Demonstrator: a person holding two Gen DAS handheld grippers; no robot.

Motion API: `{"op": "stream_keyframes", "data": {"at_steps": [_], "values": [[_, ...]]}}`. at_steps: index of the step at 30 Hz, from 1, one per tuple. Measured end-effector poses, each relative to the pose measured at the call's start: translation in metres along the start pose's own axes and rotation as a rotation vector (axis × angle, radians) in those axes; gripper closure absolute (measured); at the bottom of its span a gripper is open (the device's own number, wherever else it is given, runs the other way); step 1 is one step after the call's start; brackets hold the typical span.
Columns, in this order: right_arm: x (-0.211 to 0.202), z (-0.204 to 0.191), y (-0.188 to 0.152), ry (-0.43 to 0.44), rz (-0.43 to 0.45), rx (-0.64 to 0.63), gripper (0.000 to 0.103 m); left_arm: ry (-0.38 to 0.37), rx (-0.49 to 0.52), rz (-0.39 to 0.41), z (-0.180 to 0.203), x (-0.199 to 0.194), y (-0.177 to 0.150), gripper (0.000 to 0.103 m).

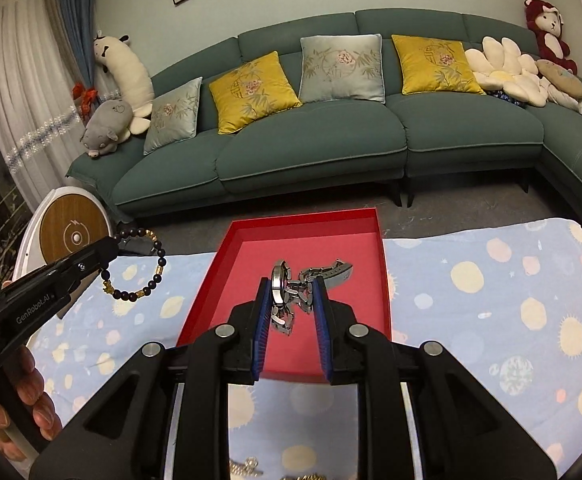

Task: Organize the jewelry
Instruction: 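Carry the bracelet and watch into the red tray and open both grippers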

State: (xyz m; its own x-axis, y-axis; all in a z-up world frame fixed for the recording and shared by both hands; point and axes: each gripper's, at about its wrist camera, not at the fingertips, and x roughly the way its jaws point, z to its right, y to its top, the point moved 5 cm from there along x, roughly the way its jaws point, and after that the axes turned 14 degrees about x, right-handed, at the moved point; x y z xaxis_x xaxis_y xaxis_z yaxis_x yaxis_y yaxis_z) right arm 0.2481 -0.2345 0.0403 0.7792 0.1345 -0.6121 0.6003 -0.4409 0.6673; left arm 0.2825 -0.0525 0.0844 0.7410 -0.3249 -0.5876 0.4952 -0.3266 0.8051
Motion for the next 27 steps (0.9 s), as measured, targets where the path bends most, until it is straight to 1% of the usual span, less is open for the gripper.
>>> {"op": "stream_keyframes", "data": {"at_steps": [4, 9, 14, 16, 17, 18, 20, 21, 22, 23, 25, 27], "values": [[0.046, 0.005, 0.017, -0.029, -0.022, -0.009, 0.083, 0.005, 0.002, -0.044, -0.002, 0.051, 0.005, 0.098], [0.101, 0.017, 0.027, -0.066, -0.065, 0.003, 0.083, 0.043, 0.038, -0.104, 0.0, 0.106, -0.001, 0.098], [0.136, 0.023, 0.028, -0.102, -0.095, -0.008, 0.083, 0.058, 0.04, -0.147, -0.001, 0.142, -0.007, 0.097], [0.145, 0.025, 0.027, -0.102, -0.101, -0.01, 0.082, 0.059, 0.023, -0.165, -0.001, 0.152, -0.009, 0.097], [0.147, 0.025, 0.029, -0.1, -0.098, -0.01, 0.081, 0.065, 0.01, -0.167, -0.002, 0.156, -0.009, 0.097], [0.147, 0.026, 0.029, -0.102, -0.09, -0.012, 0.079, 0.066, -0.002, -0.16, -0.003, 0.158, -0.008, 0.093], [0.145, 0.026, 0.03, -0.1, -0.073, -0.013, 0.069, 0.067, -0.023, -0.162, -0.006, 0.16, -0.008, 0.089], [0.142, 0.027, 0.03, -0.096, -0.062, -0.011, 0.067, 0.063, -0.03, -0.168, -0.008, 0.161, -0.007, 0.086], [0.136, 0.027, 0.031, -0.089, -0.051, -0.006, 0.065, 0.065, -0.034, -0.173, -0.009, 0.159, -0.007, 0.077], [0.132, 0.028, 0.032, -0.085, -0.043, 0.0, 0.065, 0.072, -0.036, -0.169, -0.011, 0.155, -0.006, 0.073], [0.115, 0.029, 0.037, -0.064, -0.026, 0.016, 0.065, 0.078, -0.028, -0.143, -0.012, 0.141, -0.002, 0.073], [0.093, 0.03, 0.038, -0.046, -0.01, 0.026, 0.065, 0.079, -0.02, -0.112, -0.014, 0.118, 0.001, 0.072]]}}
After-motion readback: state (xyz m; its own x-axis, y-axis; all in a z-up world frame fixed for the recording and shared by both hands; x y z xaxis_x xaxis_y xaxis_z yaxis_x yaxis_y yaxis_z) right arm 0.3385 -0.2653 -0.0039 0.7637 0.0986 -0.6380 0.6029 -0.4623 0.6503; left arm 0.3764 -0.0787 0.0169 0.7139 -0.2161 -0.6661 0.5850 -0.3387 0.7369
